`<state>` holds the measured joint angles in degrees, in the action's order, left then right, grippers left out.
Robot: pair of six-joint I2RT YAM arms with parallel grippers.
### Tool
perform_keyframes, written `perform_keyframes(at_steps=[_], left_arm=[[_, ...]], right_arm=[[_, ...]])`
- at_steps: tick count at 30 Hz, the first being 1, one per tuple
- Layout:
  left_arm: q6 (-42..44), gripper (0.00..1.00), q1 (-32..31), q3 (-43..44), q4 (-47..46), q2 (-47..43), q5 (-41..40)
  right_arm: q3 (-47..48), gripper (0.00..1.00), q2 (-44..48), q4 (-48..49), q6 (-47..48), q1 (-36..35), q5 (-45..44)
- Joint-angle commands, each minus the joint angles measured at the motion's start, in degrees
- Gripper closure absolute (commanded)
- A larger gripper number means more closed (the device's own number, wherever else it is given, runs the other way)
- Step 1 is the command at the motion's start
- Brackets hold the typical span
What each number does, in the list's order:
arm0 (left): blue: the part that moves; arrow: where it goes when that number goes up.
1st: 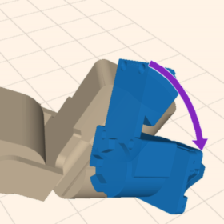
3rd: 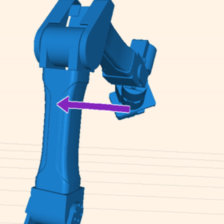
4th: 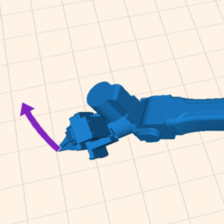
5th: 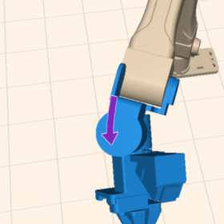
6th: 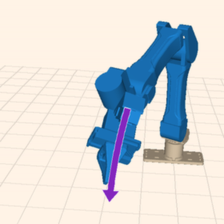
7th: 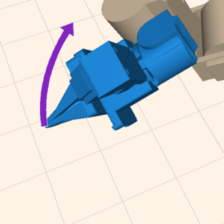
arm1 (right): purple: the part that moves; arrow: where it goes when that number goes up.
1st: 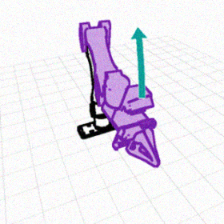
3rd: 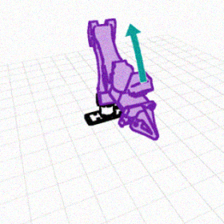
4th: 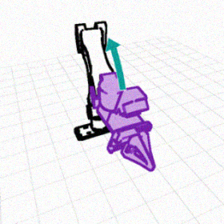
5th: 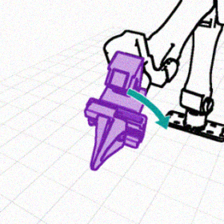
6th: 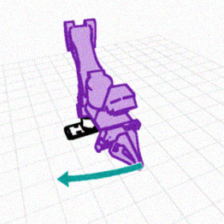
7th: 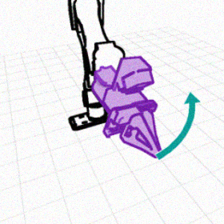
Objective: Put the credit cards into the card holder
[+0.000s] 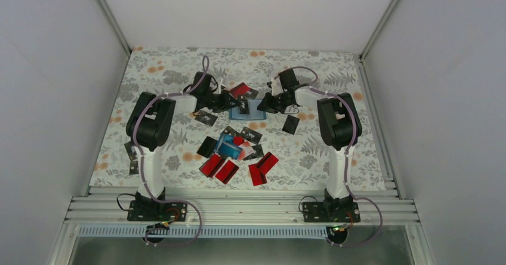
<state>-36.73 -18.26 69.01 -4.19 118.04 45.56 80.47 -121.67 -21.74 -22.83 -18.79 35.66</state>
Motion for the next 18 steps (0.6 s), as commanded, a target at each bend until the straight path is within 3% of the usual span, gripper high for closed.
perform_keyframes(at_steps=[1,18], left_arm=[[-1.07,0.98,-0.56,1.39,0.19,0.90,-0.23],[-3.48,0.98,-1.58,0.85,-0.96,2.67,-2.13]], right_arm=[[-1.42,0.88,-1.18,1.41,0.41,0.42,-0.05],[-2.98,0.89,0.03,1.97,-0.02,0.59,0.38]])
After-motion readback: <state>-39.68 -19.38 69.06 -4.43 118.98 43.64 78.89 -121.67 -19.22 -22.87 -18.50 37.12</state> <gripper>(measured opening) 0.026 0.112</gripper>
